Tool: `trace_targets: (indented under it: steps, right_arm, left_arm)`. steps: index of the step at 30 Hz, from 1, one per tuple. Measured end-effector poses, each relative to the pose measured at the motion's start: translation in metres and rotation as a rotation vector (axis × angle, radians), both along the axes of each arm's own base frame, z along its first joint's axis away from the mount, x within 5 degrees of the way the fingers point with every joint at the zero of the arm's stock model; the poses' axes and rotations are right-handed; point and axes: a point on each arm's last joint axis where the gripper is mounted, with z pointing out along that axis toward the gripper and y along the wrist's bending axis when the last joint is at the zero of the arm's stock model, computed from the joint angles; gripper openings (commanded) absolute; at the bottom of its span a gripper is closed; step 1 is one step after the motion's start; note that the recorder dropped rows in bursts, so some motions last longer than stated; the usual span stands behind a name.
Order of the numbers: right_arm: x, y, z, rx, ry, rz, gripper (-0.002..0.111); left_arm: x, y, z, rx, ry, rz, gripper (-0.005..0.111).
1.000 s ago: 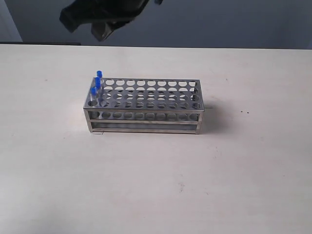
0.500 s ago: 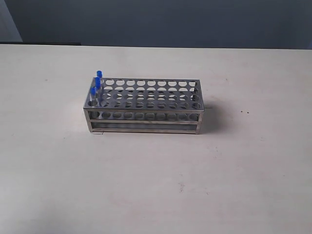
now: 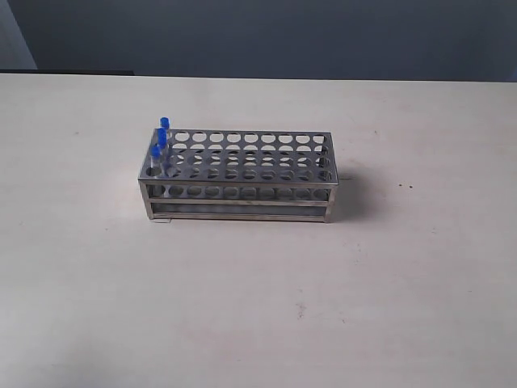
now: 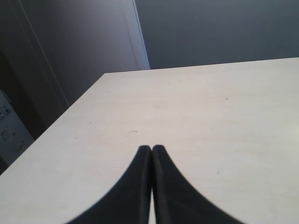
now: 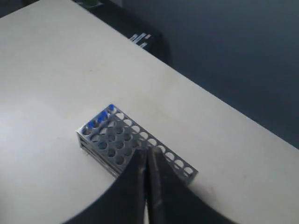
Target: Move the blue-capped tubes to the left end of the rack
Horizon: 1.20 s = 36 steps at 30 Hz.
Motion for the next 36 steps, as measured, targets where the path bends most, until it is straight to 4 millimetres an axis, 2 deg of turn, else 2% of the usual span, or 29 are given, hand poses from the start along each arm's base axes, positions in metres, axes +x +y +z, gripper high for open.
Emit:
trace_targets:
  steps: [1, 3, 6, 8, 10, 15, 18, 26, 36]
  right_arm:
    - [-0.006, -0.015, 0.0, 0.006, -0.006, -0.032, -0.001]
    - [-0.014, -0.04, -0.012, 0.008, 0.013, -0.085, -0.001]
    - [-0.018, -0.074, -0.044, 0.066, 0.01, -0.171, -0.001]
    - [-0.021, -0.089, -0.074, 0.117, -0.029, -0.197, -0.001]
    - [-0.026, -0.103, -0.116, 0.19, -0.076, -0.215, -0.001]
    - [-0.059, -0.137, -0.222, 0.328, -0.17, -0.349, -0.001]
    - [-0.078, -0.152, -0.26, 0.358, -0.227, -0.441, -0.001]
    - [-0.105, -0.165, -0.314, 0.375, -0.374, -0.531, -0.001]
    - [-0.107, -0.163, -0.322, 0.376, -0.317, -0.518, -0.001]
  left_arm:
    - [0.0, 0.0, 0.0, 0.0, 0.0, 0.0, 0.0]
    - [0.0, 0.0, 0.0, 0.0, 0.0, 0.0, 0.0]
    - [0.0, 0.0, 0.0, 0.0, 0.0, 0.0, 0.0]
    - [0.0, 0.0, 0.0, 0.0, 0.0, 0.0, 0.0]
    - [0.0, 0.0, 0.0, 0.0, 0.0, 0.0, 0.0]
    - [0.0, 0.0, 0.0, 0.0, 0.0, 0.0, 0.0]
    - [0.0, 0.0, 0.0, 0.0, 0.0, 0.0, 0.0]
    - [0.0, 0.0, 0.0, 0.0, 0.0, 0.0, 0.0]
    - [0.0, 0.0, 0.0, 0.0, -0.002, 0.0, 0.0]
